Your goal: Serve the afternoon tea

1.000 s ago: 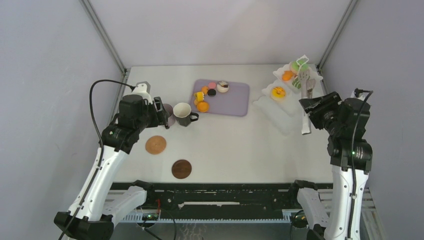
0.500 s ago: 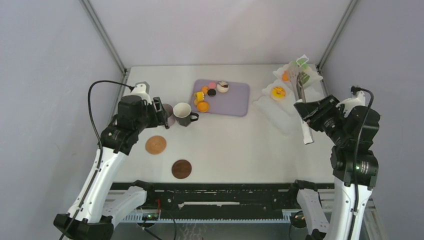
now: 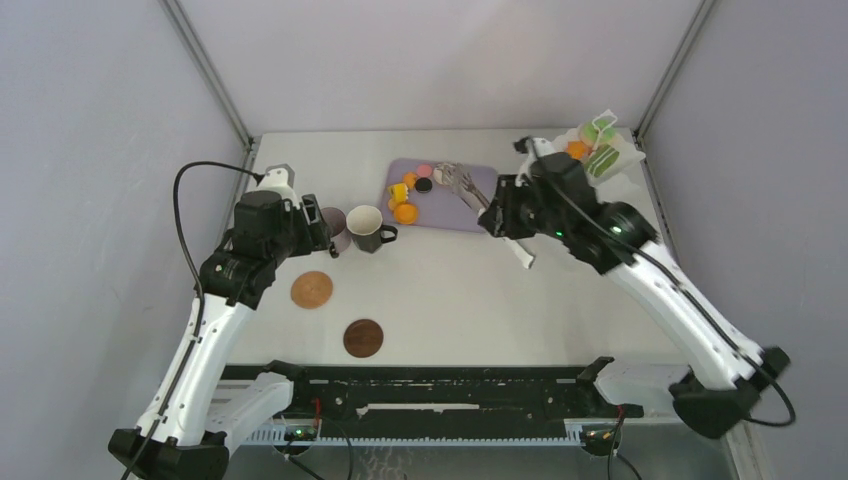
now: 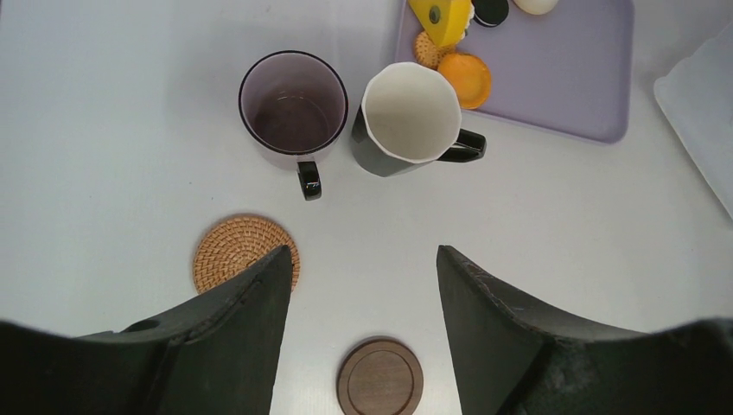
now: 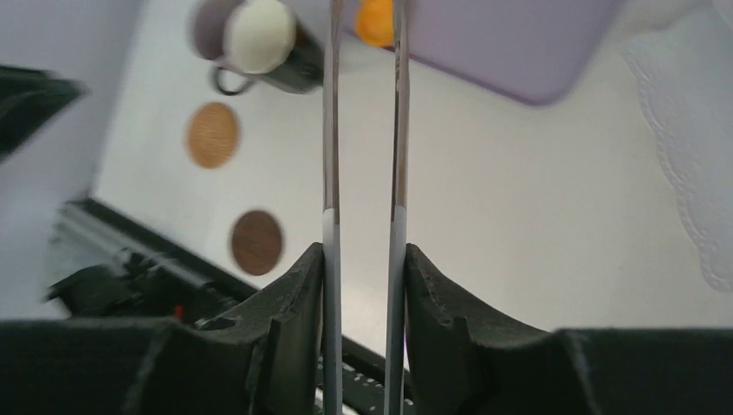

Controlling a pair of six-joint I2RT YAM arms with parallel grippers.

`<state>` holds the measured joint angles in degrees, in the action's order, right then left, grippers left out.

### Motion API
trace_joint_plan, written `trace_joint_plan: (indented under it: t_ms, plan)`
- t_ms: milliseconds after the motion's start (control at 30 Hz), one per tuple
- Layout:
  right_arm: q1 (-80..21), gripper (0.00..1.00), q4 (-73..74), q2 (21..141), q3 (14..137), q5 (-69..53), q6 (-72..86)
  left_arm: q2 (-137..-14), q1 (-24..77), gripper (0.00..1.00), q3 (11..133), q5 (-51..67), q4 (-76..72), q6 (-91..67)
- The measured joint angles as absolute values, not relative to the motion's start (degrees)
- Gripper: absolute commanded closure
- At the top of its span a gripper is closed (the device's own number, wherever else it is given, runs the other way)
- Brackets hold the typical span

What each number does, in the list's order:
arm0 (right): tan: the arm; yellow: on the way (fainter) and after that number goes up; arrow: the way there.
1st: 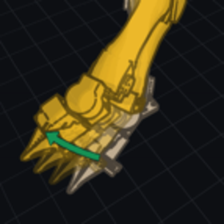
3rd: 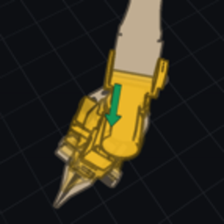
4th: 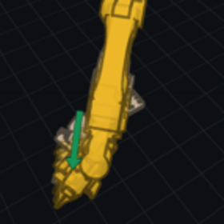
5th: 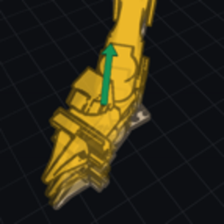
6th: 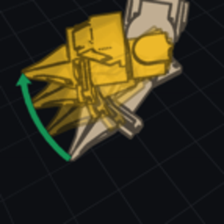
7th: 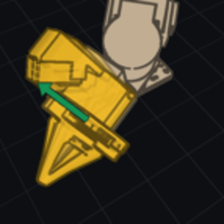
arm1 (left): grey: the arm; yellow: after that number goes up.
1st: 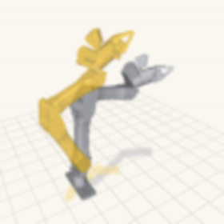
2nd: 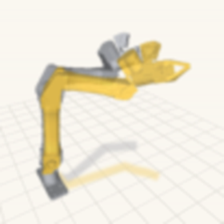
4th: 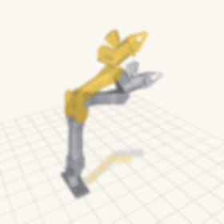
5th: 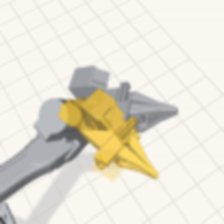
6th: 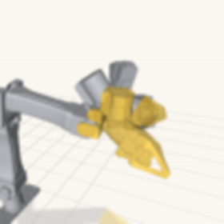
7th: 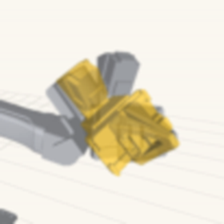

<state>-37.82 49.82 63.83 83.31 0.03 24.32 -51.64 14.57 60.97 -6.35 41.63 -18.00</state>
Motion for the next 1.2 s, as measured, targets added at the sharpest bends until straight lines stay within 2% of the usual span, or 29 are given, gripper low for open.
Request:
trace_joint_plan:
  t_ms: [67, 233, 500, 767, 1200]
  plan:
    - [-38.0, 0.54, 49.5, 69.4, 82.5, 2.9, 24.3, -51.6, 14.5, 0.33, 61.0, -6.3, 41.8, -18.0]
    - [-35.9, 0.53, 49.1, 79.1, 80.9, 5.4, 24.4, -51.6, 14.3, 0.33, 60.9, -7.2, 42.2, -18.0]
    - [-26.7, 0.53, 40.1, 89.5, 80.8, 1.3, 27.1, -51.1, 12.9, 0.33, 60.9, -10.0, 42.8, -18.0]
    - [-24.4, 0.5, 34.8, 100.7, 84.6, -2.0, 31.0, -51.7, 12.6, 0.33, 60.9, -10.3, 42.8, -18.0]
    - [-24.8, 0.45, 29.9, 106.3, 87.7, -1.7, 37.0, -52.7, 11.8, 0.33, 60.9, -10.3, 42.7, -17.9]
